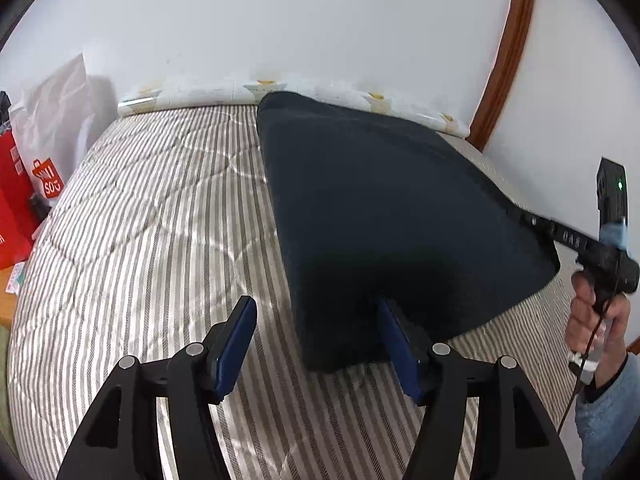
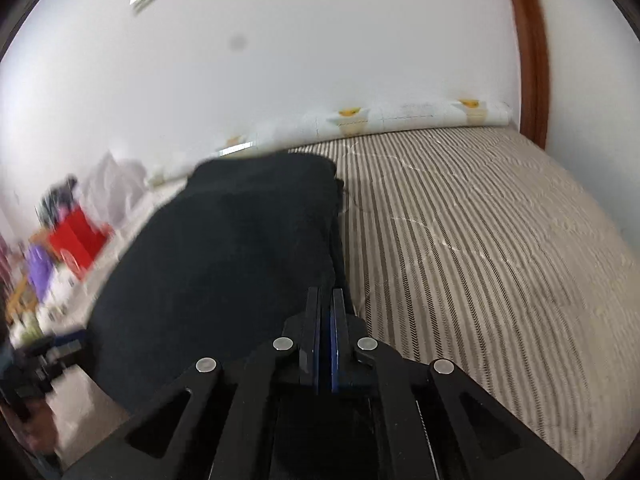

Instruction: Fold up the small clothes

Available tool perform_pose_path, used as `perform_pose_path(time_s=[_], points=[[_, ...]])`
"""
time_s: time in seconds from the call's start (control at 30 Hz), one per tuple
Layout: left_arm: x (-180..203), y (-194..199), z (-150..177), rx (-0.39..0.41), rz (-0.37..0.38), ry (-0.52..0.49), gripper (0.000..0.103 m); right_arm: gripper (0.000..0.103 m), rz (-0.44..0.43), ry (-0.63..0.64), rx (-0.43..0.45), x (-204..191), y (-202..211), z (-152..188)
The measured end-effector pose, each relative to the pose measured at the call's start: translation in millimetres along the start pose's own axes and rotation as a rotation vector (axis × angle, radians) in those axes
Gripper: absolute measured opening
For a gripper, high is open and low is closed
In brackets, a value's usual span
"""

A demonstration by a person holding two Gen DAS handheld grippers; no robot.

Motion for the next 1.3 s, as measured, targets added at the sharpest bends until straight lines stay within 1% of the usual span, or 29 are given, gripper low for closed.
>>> perform_pose_path(time_s=[0.1, 0.13, 0.2, 0.27, 0.37, 0.4, 0.43, 0.47, 0.5, 0.53, 0.57, 0.63, 0.67, 0.7, 0.73, 0.83, 0.87, 0.9, 0.93, 0.97, 1.0, 1.1, 1.13, 1.23, 1.3], points=[[-1, -1, -9, 0.01, 0.0, 0.001, 0.062, 0.007, -0.004, -0.016, 0.018, -3, 6, -15], [-3, -3, -13, 0.011, -0.006, 0.001, 0.062, 0.011, -0.012, -0.021, 0.019, -5, 5, -22], [-5, -9, -20, 0.007, -0.018, 0.002, 0.062, 0.027, -0.024, -0.016, 0.001, -8, -3, -32], [-7, -15, -27, 0.002, -0.015, 0.014, 0.062, 0.029, -0.025, -0.01, -0.036, -12, -20, -39], [-7, -23, -31, -0.015, -0.006, 0.016, 0.062, 0.029, -0.01, -0.044, -0.117, -10, -54, -43], [-6, -25, -31, -0.016, -0.002, 0.015, 0.063, 0.027, 0.002, -0.059, -0.147, -8, -64, -42], [-6, -26, -31, -0.013, -0.001, 0.011, 0.065, 0.021, 0.013, -0.077, -0.18, -5, -74, -41], [-6, -27, -32, -0.01, 0.003, 0.006, 0.065, 0.005, 0.001, -0.082, -0.18, -3, -76, -41], [-7, -27, -32, -0.01, 0.009, 0.001, 0.066, 0.004, -0.022, -0.085, -0.16, 1, -74, -42], [-9, -27, -32, -0.011, 0.019, 0.001, 0.066, 0.004, -0.024, -0.094, -0.106, 7, -66, -45], [-10, -26, -33, -0.013, 0.026, 0.002, 0.066, 0.004, -0.013, -0.096, -0.073, 13, -60, -47], [-11, -27, -36, -0.017, 0.035, 0.0, 0.066, 0.003, -0.007, -0.084, -0.094, 19, -59, -49], [-11, -28, -38, -0.017, 0.034, -0.004, 0.066, 0.0, 0.023, -0.063, -0.103, 19, -59, -50], [-11, -29, -43, -0.011, 0.03, -0.01, 0.066, 0.002, 0.049, -0.041, -0.1, 18, -59, -53], [-10, -31, -47, -0.007, 0.025, -0.012, 0.066, 0.004, 0.047, -0.031, -0.092, 19, -57, -58], [-12, -40, -60, -0.005, -0.002, -0.005, 0.066, 0.005, 0.013, -0.066, -0.075, 20, -56, -71], [-13, -45, -65, -0.01, -0.013, 0.0, 0.066, 0.01, 0.001, -0.065, -0.082, 17, -60, -77], [-14, -48, -68, -0.013, -0.023, 0.003, 0.066, 0.02, -0.005, -0.058, -0.089, 14, -64, -79], [-15, -52, -71, -0.015, -0.035, 0.005, 0.066, 0.026, -0.004, -0.049, -0.093, 11, -70, -83], [-16, -56, -74, -0.016, -0.043, 0.003, 0.066, 0.037, -0.004, -0.037, -0.096, 7, -77, -85], [-16, -59, -76, -0.017, -0.052, -0.001, 0.066, 0.044, -0.007, -0.026, -0.103, 4, -84, -88], [-15, -68, -81, -0.022, -0.067, -0.02, 0.066, 0.045, -0.02, -0.001, -0.142, -3, -109, -93], [-14, -70, -82, -0.023, -0.069, -0.026, 0.066, 0.045, -0.022, -0.002, -0.167, -3, -120, -93], [-14, -76, -87, -0.025, -0.069, -0.039, 0.066, 0.045, -0.016, -0.045, -0.238, 3, -148, -92], [-14, -80, -89, -0.026, -0.068, -0.045, 0.066, 0.045, -0.047, -0.094, -0.258, 6, -161, -94]])
Point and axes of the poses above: each gripper's, at about its wrist camera, not at the fingertips, and y roughly against the way its jaws point, x to its right, z to its underside, the point moved 1 cm from there along -y, roughly the way its jaws point, and after that the axes turned 11 degrees about x, right-handed, at the moved point
